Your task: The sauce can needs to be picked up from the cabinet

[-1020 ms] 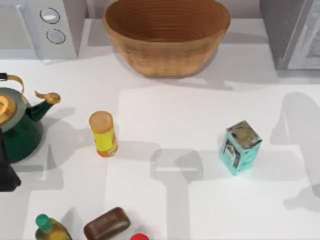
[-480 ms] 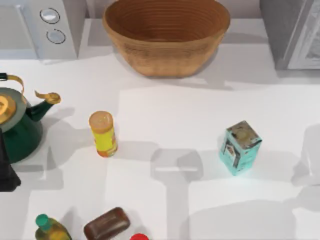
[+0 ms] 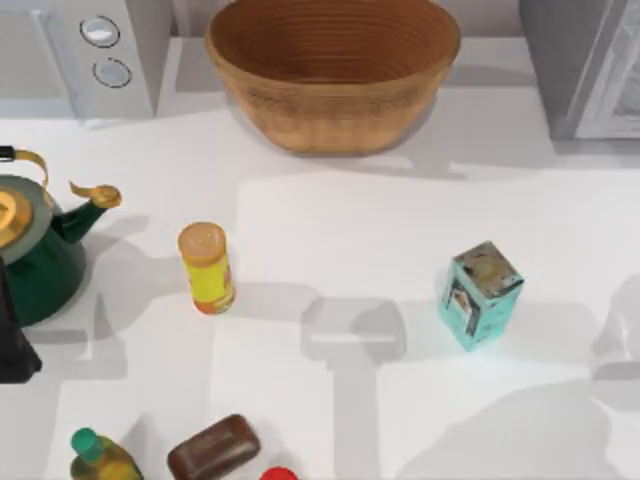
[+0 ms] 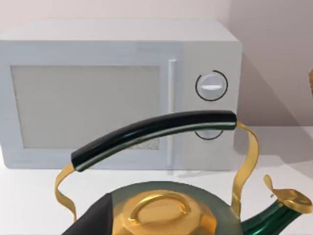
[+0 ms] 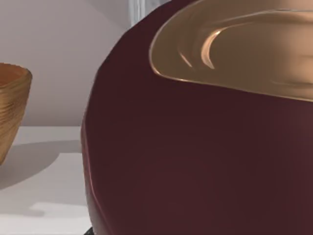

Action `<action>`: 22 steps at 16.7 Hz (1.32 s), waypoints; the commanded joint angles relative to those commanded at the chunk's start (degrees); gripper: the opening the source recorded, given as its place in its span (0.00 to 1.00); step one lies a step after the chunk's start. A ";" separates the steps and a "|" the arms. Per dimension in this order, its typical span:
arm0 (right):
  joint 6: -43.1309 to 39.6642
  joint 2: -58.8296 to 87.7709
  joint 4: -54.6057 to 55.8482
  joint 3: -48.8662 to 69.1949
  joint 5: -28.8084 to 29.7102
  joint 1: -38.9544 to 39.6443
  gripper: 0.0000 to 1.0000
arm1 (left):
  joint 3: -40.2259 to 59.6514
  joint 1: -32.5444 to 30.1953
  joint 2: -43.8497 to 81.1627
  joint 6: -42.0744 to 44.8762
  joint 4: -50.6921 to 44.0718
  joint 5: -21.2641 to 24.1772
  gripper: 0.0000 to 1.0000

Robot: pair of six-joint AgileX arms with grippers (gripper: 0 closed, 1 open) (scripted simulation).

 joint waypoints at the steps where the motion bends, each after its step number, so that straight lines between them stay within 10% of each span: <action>1: -0.01 0.06 0.06 0.06 -0.02 0.03 0.00 | 0.00 0.00 0.00 0.00 0.00 0.00 1.00; 22: 0.58 88.41 37.72 33.85 -4.00 38.40 0.00 | 0.00 0.00 0.00 0.00 0.00 0.00 1.00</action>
